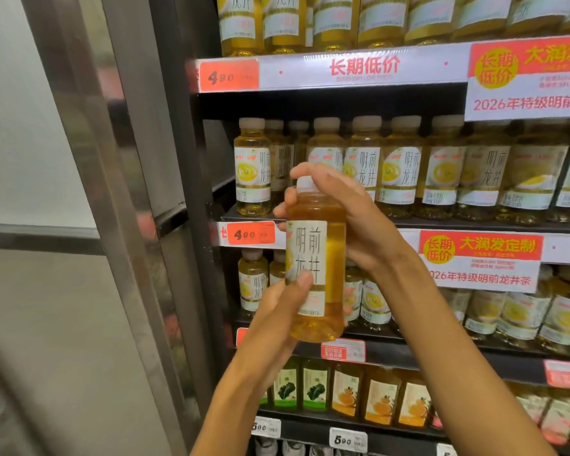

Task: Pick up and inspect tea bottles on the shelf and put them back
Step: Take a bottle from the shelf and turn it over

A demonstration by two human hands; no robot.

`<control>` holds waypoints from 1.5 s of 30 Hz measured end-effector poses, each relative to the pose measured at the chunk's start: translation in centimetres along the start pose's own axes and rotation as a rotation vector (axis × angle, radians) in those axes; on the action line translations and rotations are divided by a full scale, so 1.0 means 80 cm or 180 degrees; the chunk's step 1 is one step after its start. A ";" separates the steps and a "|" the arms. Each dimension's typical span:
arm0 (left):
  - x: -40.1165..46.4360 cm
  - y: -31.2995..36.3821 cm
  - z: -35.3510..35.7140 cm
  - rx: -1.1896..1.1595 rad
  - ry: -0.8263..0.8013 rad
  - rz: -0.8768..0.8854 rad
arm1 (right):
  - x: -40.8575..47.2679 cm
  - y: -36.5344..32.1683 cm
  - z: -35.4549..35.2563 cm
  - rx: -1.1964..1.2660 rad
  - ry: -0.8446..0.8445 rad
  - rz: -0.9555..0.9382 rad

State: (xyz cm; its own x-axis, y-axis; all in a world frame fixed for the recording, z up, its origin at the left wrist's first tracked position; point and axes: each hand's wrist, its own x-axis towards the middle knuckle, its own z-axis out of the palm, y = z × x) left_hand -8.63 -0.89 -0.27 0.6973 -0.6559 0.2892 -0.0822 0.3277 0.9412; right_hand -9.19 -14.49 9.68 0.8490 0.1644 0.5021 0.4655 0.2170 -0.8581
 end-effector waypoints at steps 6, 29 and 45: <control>-0.013 0.003 0.014 0.0529 0.0379 0.0125 | -0.021 0.011 0.000 -0.0669 0.0828 -0.0089; -0.005 -0.056 0.088 0.0117 0.0940 -0.0469 | -0.078 0.014 -0.056 -0.0576 0.0979 0.0588; -0.014 -0.038 0.056 0.0229 0.0547 -0.0490 | -0.059 0.007 -0.040 -0.0560 0.0900 0.0224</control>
State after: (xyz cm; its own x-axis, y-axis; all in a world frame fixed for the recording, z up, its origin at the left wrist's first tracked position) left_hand -12.31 -4.18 -2.64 0.8159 -0.5669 0.1133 -0.0119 0.1794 0.9837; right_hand -12.14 -18.21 6.48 0.9048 -0.1056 0.4126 0.4185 0.0411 -0.9073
